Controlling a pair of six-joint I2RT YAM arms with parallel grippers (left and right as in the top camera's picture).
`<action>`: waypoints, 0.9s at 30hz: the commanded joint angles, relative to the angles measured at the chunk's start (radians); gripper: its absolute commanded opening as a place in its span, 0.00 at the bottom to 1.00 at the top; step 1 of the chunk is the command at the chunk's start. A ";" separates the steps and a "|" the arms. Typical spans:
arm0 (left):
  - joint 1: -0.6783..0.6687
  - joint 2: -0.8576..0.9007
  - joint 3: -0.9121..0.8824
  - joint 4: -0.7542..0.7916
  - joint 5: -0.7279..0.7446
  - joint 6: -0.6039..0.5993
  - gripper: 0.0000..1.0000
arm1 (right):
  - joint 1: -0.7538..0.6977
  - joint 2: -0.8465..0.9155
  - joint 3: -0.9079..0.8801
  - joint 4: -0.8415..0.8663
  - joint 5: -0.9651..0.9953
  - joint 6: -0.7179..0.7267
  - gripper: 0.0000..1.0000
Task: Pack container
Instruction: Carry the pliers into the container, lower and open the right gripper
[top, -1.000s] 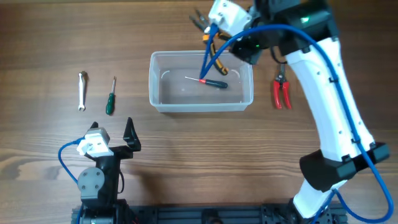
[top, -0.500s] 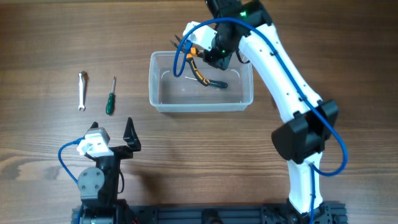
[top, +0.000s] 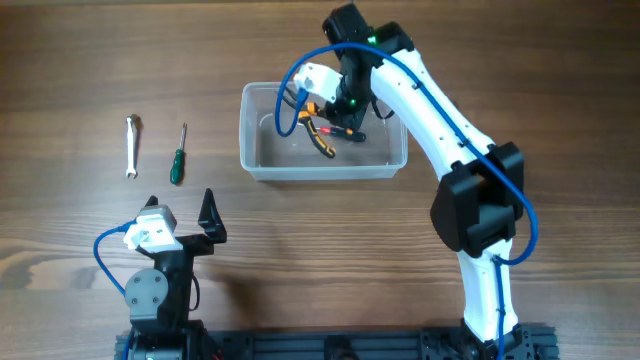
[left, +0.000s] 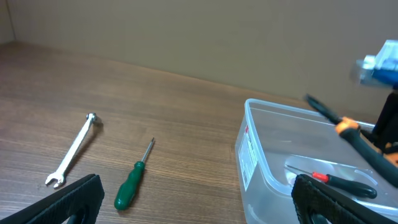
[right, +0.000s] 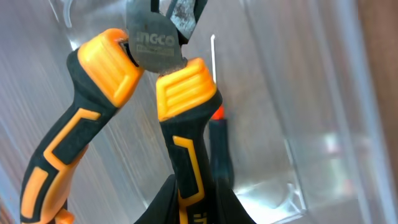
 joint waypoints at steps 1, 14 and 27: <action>-0.006 -0.008 -0.006 0.004 -0.013 0.016 1.00 | 0.001 -0.001 -0.040 0.028 -0.034 0.008 0.04; -0.006 -0.008 -0.006 0.004 -0.013 0.016 1.00 | 0.001 0.021 -0.061 0.066 -0.068 0.013 0.04; -0.006 -0.008 -0.006 0.004 -0.013 0.016 1.00 | 0.001 0.069 -0.062 0.067 -0.066 0.048 0.20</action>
